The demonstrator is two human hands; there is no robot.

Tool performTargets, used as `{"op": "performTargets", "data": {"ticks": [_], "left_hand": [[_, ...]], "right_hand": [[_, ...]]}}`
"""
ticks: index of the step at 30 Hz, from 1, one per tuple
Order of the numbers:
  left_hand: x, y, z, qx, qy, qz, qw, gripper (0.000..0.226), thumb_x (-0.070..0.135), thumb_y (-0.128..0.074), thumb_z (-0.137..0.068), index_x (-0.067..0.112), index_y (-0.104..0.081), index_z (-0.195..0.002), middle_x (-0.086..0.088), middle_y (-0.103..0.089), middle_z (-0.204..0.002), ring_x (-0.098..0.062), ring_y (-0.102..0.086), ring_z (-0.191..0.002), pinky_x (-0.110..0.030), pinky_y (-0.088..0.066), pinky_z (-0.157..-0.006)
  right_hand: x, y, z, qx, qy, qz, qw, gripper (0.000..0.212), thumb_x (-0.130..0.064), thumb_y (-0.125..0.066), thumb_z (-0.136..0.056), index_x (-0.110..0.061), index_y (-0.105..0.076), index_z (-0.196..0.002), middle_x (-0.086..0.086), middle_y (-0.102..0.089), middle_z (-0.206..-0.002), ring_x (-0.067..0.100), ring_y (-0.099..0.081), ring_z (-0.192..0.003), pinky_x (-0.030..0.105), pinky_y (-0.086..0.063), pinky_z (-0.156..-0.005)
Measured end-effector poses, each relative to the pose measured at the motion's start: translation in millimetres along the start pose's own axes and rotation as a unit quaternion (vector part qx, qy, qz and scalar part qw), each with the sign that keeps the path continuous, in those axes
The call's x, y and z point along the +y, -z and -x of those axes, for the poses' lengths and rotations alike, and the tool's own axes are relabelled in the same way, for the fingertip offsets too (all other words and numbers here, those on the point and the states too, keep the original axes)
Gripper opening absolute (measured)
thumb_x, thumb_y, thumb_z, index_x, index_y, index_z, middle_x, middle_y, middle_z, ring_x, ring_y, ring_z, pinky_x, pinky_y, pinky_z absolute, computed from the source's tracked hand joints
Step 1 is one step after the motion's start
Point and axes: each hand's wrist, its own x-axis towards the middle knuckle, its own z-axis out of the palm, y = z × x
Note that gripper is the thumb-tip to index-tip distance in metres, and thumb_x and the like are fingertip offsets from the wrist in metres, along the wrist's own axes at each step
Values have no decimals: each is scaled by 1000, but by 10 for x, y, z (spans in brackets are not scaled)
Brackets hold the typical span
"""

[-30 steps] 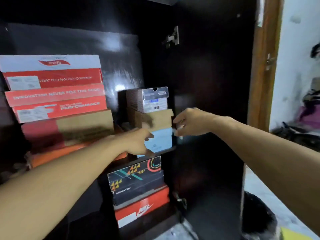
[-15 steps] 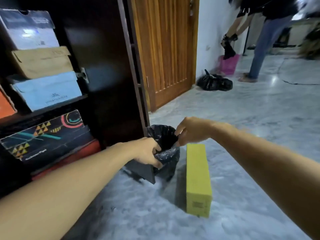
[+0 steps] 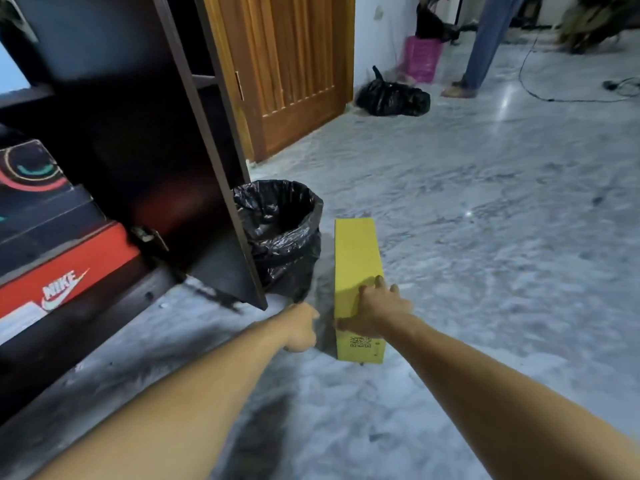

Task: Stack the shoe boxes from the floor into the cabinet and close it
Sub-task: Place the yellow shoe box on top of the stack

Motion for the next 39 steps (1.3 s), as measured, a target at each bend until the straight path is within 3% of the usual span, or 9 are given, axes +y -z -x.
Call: {"op": "performTargets", "data": {"ticks": [8,12,17,21,23,26,29,33,39], "left_hand": [[2,-146,-285,28,-14,79,996,68,3,-50,-83,14,-33,-148,-8,-40,-150,-23,-43,-135,-29,-44,-101],[192,-177,-355,36,-37,119,992,63,2,-40,-87,21,-37,-147,-6,-46,-146,-26,-53,-123,-24,-48,-85],[378,-274,-382,41,-60,165,984,57,-8,-33,-90,15,-49,-141,-8,-50,-143,-29,-51,-126,-31,-43,-98],[311,-358,-472,37,-61,186,980,63,-7,-32,-90,23,-42,-144,-9,-47,-145,-32,-65,-88,-18,-49,-50],[285,-388,-523,40,-47,194,979,64,-7,-35,-91,20,-33,-149,-7,-40,-151,-39,-57,-116,-24,-54,-67],[225,-415,-642,74,-48,208,974,71,-3,-45,-85,22,-31,-149,-6,-50,-141,-30,-64,-92,-23,-48,-50],[216,-434,-722,109,-53,225,967,66,8,-59,-71,25,-41,-132,-5,-59,-122,-28,-61,-103,-37,-55,-78],[251,-529,-776,120,-7,197,973,94,24,-76,-77,12,-19,-150,-7,-29,-154,-27,-33,-139,-37,-35,-109],[333,-813,-823,27,-68,294,953,44,31,-66,-90,13,-56,-129,-5,-61,-130,-25,-56,-120,-40,-45,-103]], "right_hand": [[114,-244,-17,74,-43,-67,994,90,-74,-66,-59,-23,-32,-125,10,-41,-124,36,-47,-116,45,-46,-86],[227,-203,-15,68,-57,-67,994,96,-81,-62,-54,-20,-33,-123,8,-42,-124,36,-45,-118,49,-46,-86],[310,-183,-48,89,-70,-54,992,106,-82,-65,-50,-15,-33,-126,11,-43,-125,35,-47,-118,45,-44,-87],[599,-120,-9,77,-65,-44,994,93,-62,-76,-56,-16,-33,-124,10,-44,-122,36,-50,-116,43,-44,-87],[826,-64,29,55,-43,-45,997,90,-56,-78,-56,-17,-33,-123,10,-46,-120,35,-52,-110,41,-46,-84],[1195,60,106,15,10,-27,999,94,-46,-81,-57,-23,-33,-134,10,-49,-122,32,-52,-109,34,-45,-85],[1529,227,194,-26,27,-21,999,104,-41,-77,-45,-31,-34,-140,5,-53,-117,23,-51,-99,28,-44,-78],[1978,395,272,-87,-5,-115,989,95,-21,-66,-42,-37,-41,-132,5,-53,-114,24,-57,-96,31,-54,-66],[2405,301,226,22,-71,-227,971,67,-2,-56,-64,-29,-60,-126,2,-60,-114,22,-59,-105,25,-50,-71]]}}
